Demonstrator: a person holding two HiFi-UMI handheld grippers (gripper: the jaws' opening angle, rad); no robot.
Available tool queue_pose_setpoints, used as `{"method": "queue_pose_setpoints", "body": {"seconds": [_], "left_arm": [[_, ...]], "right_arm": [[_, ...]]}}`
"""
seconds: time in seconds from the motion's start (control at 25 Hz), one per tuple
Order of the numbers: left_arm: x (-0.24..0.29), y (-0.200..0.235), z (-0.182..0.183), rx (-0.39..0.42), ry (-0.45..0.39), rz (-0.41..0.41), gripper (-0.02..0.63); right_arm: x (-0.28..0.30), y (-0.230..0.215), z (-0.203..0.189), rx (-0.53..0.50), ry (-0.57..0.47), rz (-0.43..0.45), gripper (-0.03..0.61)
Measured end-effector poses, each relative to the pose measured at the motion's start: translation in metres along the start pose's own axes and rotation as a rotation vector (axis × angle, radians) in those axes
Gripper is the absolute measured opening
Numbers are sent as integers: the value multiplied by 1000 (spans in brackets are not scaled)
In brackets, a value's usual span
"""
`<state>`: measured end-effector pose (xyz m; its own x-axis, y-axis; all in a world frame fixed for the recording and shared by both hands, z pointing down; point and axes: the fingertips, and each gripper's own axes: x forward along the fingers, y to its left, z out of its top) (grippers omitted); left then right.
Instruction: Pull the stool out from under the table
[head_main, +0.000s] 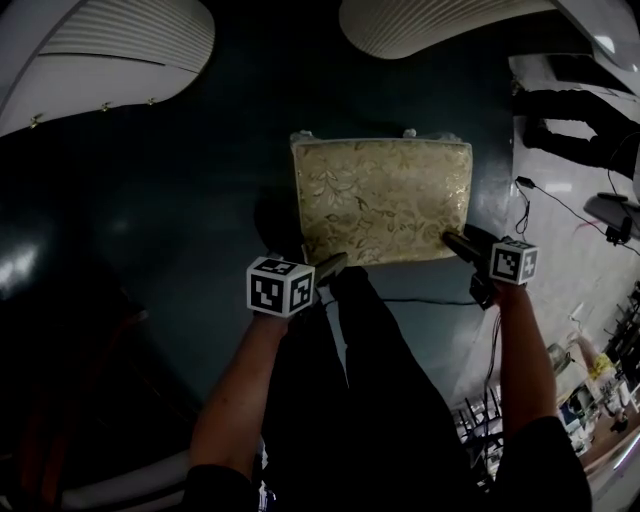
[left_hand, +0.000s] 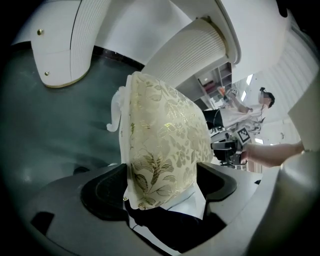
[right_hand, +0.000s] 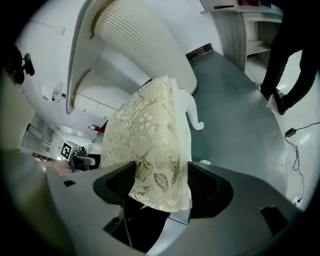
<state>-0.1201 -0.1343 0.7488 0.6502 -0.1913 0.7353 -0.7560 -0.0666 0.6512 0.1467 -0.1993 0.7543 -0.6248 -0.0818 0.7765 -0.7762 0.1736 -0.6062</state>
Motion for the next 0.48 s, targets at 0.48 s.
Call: {"method": "queue_pose_setpoints", "body": {"seconds": [0.48], "left_arm": [[3,-4,0,24,2,15,430]], "right_arm": [[-3,-3,1,-29,-30,-24,288]]}}
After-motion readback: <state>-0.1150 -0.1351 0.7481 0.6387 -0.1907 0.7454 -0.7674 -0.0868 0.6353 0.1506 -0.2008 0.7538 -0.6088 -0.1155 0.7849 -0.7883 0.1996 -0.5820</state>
